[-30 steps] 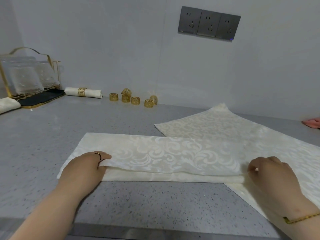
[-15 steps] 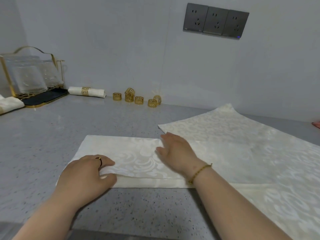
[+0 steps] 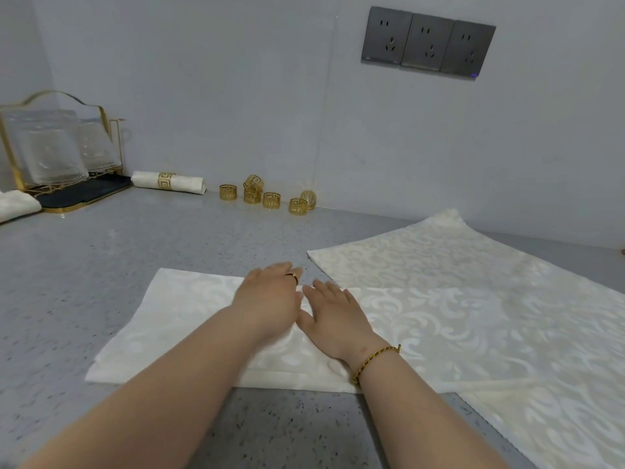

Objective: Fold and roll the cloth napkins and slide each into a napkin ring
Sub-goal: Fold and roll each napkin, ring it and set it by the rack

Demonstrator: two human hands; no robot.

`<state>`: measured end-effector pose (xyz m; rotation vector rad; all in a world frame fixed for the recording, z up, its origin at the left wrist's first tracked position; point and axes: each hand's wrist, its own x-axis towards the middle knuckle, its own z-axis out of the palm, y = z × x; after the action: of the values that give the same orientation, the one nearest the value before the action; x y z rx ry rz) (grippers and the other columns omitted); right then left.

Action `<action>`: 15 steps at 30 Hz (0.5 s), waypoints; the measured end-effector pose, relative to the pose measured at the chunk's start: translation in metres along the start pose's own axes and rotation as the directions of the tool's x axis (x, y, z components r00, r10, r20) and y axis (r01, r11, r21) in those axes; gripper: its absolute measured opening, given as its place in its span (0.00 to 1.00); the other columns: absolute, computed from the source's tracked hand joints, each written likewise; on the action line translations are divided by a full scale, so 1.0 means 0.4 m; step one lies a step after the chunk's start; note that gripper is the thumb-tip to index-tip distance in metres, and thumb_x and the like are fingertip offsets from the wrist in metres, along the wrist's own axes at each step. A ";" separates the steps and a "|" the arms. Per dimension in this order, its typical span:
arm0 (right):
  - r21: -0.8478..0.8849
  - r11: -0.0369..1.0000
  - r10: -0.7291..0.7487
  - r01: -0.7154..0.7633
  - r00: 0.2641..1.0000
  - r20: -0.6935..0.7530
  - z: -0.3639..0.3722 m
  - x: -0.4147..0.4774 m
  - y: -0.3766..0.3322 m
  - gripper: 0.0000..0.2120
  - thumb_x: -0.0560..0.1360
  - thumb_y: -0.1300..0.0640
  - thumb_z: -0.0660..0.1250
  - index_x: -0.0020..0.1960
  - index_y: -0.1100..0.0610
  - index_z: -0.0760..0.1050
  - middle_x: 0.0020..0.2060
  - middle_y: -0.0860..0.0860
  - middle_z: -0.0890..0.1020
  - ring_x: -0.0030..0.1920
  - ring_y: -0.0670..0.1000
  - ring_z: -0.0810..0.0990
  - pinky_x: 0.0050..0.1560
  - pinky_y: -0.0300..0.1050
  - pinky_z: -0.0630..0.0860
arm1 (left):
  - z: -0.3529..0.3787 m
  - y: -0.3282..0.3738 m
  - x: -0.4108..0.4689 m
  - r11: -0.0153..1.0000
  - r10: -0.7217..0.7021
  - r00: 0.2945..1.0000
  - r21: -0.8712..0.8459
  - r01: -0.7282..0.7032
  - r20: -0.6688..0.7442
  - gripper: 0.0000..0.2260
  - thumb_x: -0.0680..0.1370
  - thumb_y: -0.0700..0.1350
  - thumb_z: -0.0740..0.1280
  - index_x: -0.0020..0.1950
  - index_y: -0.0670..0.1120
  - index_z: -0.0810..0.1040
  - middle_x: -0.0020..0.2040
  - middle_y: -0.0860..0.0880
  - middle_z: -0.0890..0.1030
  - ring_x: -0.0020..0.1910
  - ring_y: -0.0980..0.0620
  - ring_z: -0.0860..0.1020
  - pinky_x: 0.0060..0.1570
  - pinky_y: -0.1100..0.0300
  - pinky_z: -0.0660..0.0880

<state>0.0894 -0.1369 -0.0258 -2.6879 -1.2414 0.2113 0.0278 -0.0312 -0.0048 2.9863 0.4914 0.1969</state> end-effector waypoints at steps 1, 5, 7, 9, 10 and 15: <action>0.008 1.000 0.000 0.000 1.000 -0.001 0.000 0.000 0.000 0.26 0.80 0.46 0.46 0.75 0.53 0.49 0.76 0.51 0.48 0.75 0.50 0.44 0.73 0.47 0.40 | 0.019 0.000 0.011 0.999 -0.034 0.998 -0.028 0.035 0.048 0.22 0.82 0.49 0.48 0.76 0.47 0.51 0.76 0.48 0.51 0.75 0.52 0.50 0.73 0.57 0.47; 0.018 1.000 0.004 -0.004 1.000 0.007 0.001 0.004 0.002 0.26 0.80 0.46 0.47 0.75 0.54 0.48 0.76 0.51 0.47 0.75 0.50 0.44 0.73 0.47 0.40 | 0.051 -0.011 -0.001 0.985 -0.102 0.987 -0.127 0.117 0.123 0.22 0.82 0.51 0.45 0.76 0.47 0.50 0.77 0.50 0.49 0.75 0.54 0.46 0.72 0.57 0.42; 0.016 1.000 0.006 -0.006 1.000 0.019 0.001 0.007 0.003 0.27 0.80 0.46 0.48 0.75 0.54 0.48 0.76 0.51 0.47 0.75 0.49 0.44 0.73 0.46 0.40 | 0.048 -0.024 -0.017 0.988 -0.117 0.984 -0.079 0.129 0.135 0.24 0.82 0.53 0.44 0.76 0.47 0.48 0.77 0.50 0.47 0.75 0.54 0.45 0.72 0.56 0.41; 0.018 1.000 0.015 -0.015 1.000 0.022 -0.005 0.006 0.010 0.27 0.80 0.46 0.49 0.75 0.54 0.48 0.76 0.51 0.47 0.75 0.49 0.44 0.73 0.46 0.40 | 0.044 -0.050 -0.028 0.989 -0.142 0.981 -0.025 0.147 0.135 0.25 0.81 0.55 0.45 0.76 0.47 0.46 0.77 0.50 0.46 0.75 0.54 0.44 0.72 0.55 0.41; 0.024 0.999 0.026 -0.027 0.999 0.023 -0.007 0.005 0.013 0.27 0.80 0.45 0.49 0.75 0.54 0.47 0.76 0.51 0.47 0.75 0.49 0.43 0.73 0.46 0.40 | 0.041 -0.070 -0.034 0.987 -0.160 0.978 -0.005 0.162 0.133 0.25 0.81 0.55 0.45 0.76 0.47 0.46 0.77 0.50 0.46 0.75 0.54 0.44 0.72 0.55 0.42; 0.050 0.982 0.185 -0.185 0.983 -0.002 -0.021 -0.004 0.063 0.29 0.79 0.42 0.49 0.75 0.53 0.48 0.76 0.53 0.46 0.75 0.52 0.43 0.73 0.48 0.40 | 0.008 -0.213 -0.081 0.941 -0.339 0.929 0.078 0.330 0.147 0.26 0.80 0.57 0.43 0.76 0.47 0.46 0.77 0.50 0.46 0.75 0.52 0.46 0.72 0.53 0.45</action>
<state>0.1085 -0.1551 -0.0228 -2.7581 -0.9704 0.2534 -0.0287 0.0384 -0.0226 2.8728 0.9846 -0.0845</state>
